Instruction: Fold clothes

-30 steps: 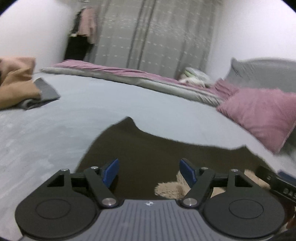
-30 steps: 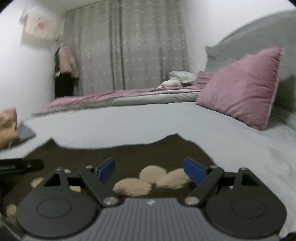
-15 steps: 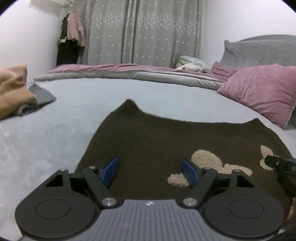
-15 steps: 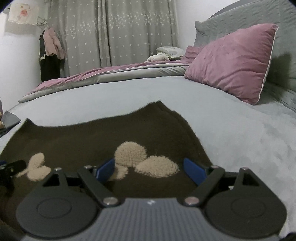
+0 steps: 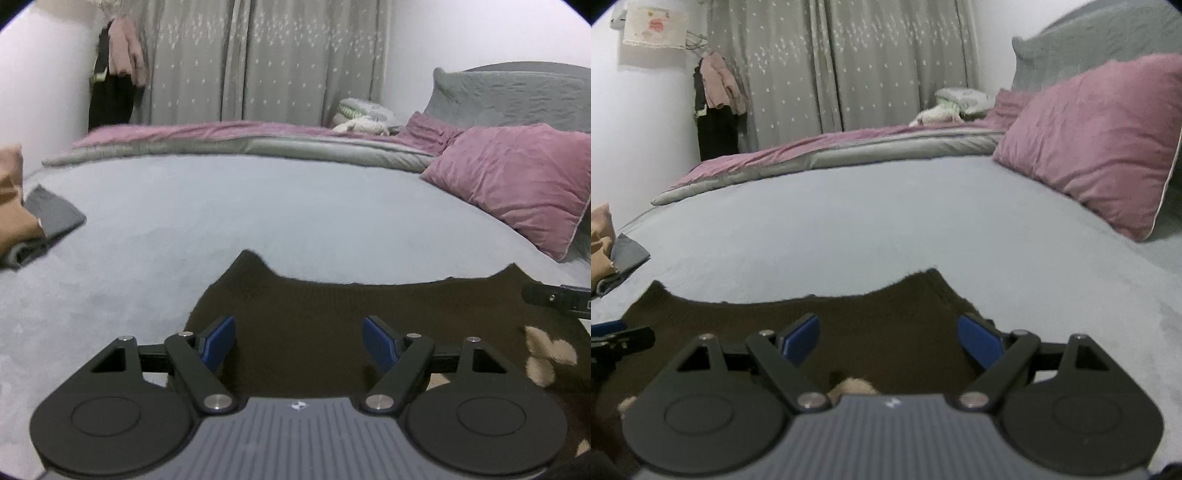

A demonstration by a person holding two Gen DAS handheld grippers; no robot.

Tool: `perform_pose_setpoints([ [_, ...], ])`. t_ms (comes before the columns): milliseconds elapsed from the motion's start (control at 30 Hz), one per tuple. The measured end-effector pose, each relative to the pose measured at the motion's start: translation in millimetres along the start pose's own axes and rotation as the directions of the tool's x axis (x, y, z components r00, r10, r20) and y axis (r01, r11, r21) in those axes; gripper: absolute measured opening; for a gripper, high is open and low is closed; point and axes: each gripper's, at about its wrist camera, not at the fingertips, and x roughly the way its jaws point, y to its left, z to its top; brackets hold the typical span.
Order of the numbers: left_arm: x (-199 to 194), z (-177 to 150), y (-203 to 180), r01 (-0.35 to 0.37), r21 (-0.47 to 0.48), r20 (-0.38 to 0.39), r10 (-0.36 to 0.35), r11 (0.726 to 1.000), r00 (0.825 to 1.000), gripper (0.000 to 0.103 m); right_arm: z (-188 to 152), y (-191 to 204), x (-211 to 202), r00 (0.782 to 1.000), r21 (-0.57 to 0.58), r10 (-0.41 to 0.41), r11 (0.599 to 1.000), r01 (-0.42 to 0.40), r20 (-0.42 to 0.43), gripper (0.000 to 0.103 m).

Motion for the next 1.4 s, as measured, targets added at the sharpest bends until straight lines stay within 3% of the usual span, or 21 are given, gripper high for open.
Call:
perform_pose_setpoints([
  [233, 21.9, -9.6, 8.4, 0.04, -0.009, -0.058, -0.04, 0.999, 0.998, 0.078, -10.3, -1.6, 25.2, 0.996, -0.018, 0.024, 1.0, -0.026, -0.082, 0.093],
  [400, 21.9, -7.2, 7.3, 0.053, -0.01, -0.078, -0.054, 0.999, 0.996, 0.08, -14.7, 6.0, 23.6, 0.997, -0.047, 0.0, 0.999, -0.003, -0.076, 0.094],
  [700, -6.6, 15.2, 44.7, 0.133, -0.211, -0.1, -0.156, 0.968, 0.983, 0.08, 0.4, -0.4, -1.4, 0.992, 0.062, 0.076, 0.996, -0.07, -0.104, 0.098],
  [867, -16.7, 19.0, 70.7, 0.118, -0.302, -0.145, -0.168, 0.946, 0.975, 0.08, 9.9, -2.2, -6.8, 0.984, 0.127, 0.114, 0.987, -0.097, -0.134, 0.099],
  [1000, -14.8, 17.1, 86.0, 0.088, -0.358, -0.233, -0.18, 0.929, 0.956, 0.08, 13.7, 5.4, -12.3, 0.981, 0.15, 0.135, 0.982, -0.113, -0.139, 0.101],
  [1100, -9.1, 10.7, 99.3, 0.072, -0.427, -0.301, -0.217, 0.901, 0.929, 0.08, 15.8, 12.1, -15.4, 0.977, 0.159, 0.159, 0.978, -0.136, -0.144, 0.102],
  [1200, -1.6, 1.3, 113.8, 0.064, -0.527, -0.338, -0.277, 0.848, 0.899, 0.08, 17.1, 20.1, -18.1, 0.974, 0.142, 0.172, 0.978, -0.151, -0.147, 0.102],
  [1267, 6.3, -5.7, 122.0, 0.057, -0.601, -0.35, -0.327, 0.797, 0.878, 0.078, 17.3, 24.0, -18.3, 0.971, 0.137, 0.181, 0.977, -0.161, -0.153, 0.102],
  [1400, 14.6, -13.7, 127.7, 0.05, -0.676, -0.33, -0.363, 0.735, 0.871, 0.077, 17.4, 30.0, -16.3, 0.964, 0.135, 0.203, 0.974, -0.181, -0.171, 0.102],
])
